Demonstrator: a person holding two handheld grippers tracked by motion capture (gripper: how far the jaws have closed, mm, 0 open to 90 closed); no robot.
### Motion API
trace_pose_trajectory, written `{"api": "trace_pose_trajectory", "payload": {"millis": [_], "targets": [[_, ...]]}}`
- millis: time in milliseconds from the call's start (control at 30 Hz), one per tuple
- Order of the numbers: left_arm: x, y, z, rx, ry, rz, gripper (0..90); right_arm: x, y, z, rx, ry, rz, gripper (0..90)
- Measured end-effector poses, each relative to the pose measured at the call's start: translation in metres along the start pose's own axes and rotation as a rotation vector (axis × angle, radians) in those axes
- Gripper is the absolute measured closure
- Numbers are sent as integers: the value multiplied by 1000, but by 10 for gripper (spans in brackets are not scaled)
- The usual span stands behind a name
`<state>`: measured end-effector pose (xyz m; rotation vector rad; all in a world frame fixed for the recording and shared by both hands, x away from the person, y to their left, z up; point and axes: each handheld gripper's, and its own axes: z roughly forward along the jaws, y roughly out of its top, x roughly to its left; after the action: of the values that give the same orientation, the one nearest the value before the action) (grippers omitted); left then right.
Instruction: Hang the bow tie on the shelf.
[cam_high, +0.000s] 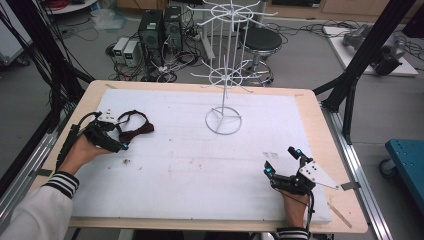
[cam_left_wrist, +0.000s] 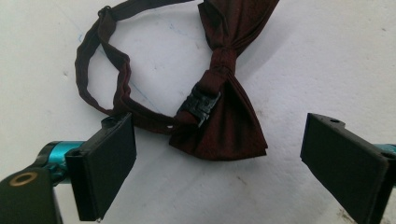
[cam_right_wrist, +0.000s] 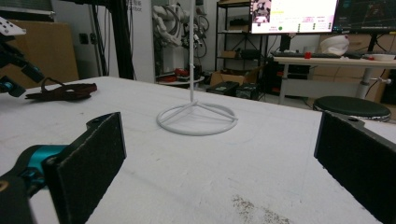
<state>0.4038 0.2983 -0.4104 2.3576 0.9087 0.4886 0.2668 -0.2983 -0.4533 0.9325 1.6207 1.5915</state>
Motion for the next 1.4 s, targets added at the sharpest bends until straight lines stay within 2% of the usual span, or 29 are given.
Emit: {"api": "trace_pose_trajectory", "payload": {"millis": [167,333,467,700,800,867,967,1033,1133,1233,1333,1400], "targets": [[-1,7,3,10,0,12,111,0,0,0,0,-1,2,14],[0,10,10,50,12,27,125,0,0,0,-3,-1,-2,14],[1,9,14,72,14,17,161,0,0,0,-3,0,0,14],[2,8,17,86,15,26,243,0,0,0,-2,-1,-3,14],[4,7,19,100,10,9,310,0,0,0,-1,0,-3,14],[4,7,19,93,-10,-8,360,0,0,0,-3,-1,-3,14],[3,7,19,92,3,-7,418,0,0,0,-3,-1,-2,14],[4,7,19,93,-2,-22,439,0,0,0,0,-2,-4,14],[5,7,19,94,-3,-49,532,0,0,0,-3,-1,-3,14],[5,7,18,100,4,-48,689,0,0,0,-2,-2,-3,14],[4,8,18,99,10,-51,771,0,0,0,-1,-1,-4,14],[3,9,17,101,16,-46,790,0,0,0,0,-2,-4,14]]}}
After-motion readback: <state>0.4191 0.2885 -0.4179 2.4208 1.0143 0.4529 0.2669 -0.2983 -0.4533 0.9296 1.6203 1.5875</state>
